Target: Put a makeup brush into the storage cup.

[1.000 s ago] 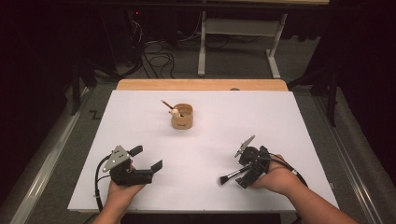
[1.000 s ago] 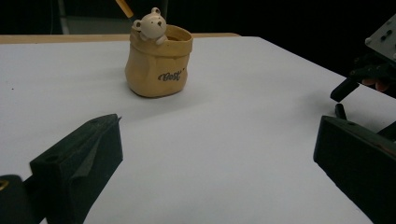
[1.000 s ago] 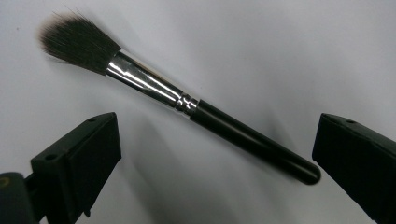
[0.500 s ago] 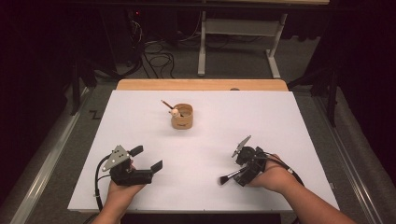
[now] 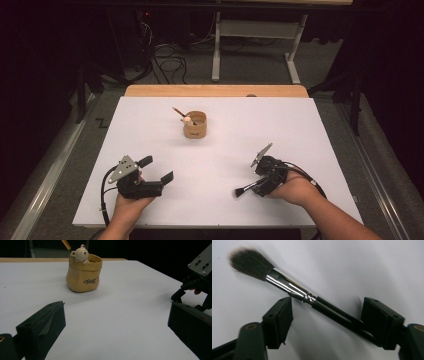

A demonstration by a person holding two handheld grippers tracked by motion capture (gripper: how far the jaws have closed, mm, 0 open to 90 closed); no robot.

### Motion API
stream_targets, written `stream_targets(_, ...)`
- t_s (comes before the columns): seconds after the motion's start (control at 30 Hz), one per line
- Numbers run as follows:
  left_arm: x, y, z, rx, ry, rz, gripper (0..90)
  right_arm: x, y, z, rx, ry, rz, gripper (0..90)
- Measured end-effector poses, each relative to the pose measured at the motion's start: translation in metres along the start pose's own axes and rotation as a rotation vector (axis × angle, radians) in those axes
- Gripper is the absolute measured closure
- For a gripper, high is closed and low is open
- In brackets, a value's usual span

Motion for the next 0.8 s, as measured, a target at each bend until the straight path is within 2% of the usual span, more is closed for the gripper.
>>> stream_targets(0.07,0.0001,-0.0001,0.0000,-0.003,-0.002,-0.002,2.2,-0.0014,0.0001,-0.0009,-0.003,-0.004,-0.006,34.5)
stream_targets(0.17,-0.0003,-0.0001,0.0004,-0.002,0.000,-0.002,2.2,-0.0024,0.0004,-0.0017,-0.010,-0.006,-0.006,39.1)
stream_targets(0.37,-0.0002,-0.0001,0.0002,-0.004,0.001,-0.002,2.3,-0.0029,0.0007,-0.0009,-0.022,-0.010,-0.006,42.7)
stream_targets(0.7,0.0000,-0.0002,0.0001,-0.006,0.001,-0.003,2.4,-0.0047,0.0010,-0.0013,-0.028,-0.014,-0.008,57.3)
stream_targets(0.8,0.0000,-0.0002,0.0000,-0.005,0.001,-0.003,2.4,-0.0050,0.0012,-0.0012,-0.028,-0.014,-0.007,58.7)
Point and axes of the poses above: each handheld gripper's, and its own axes: x roughly forward along the jaws, y roughly out of its underside, z roughly to its left, the point moved 2 cm from there along x, roughly forward along the jaws, and after that the axes turned 11 degrees about x, right-handed, at the moved point
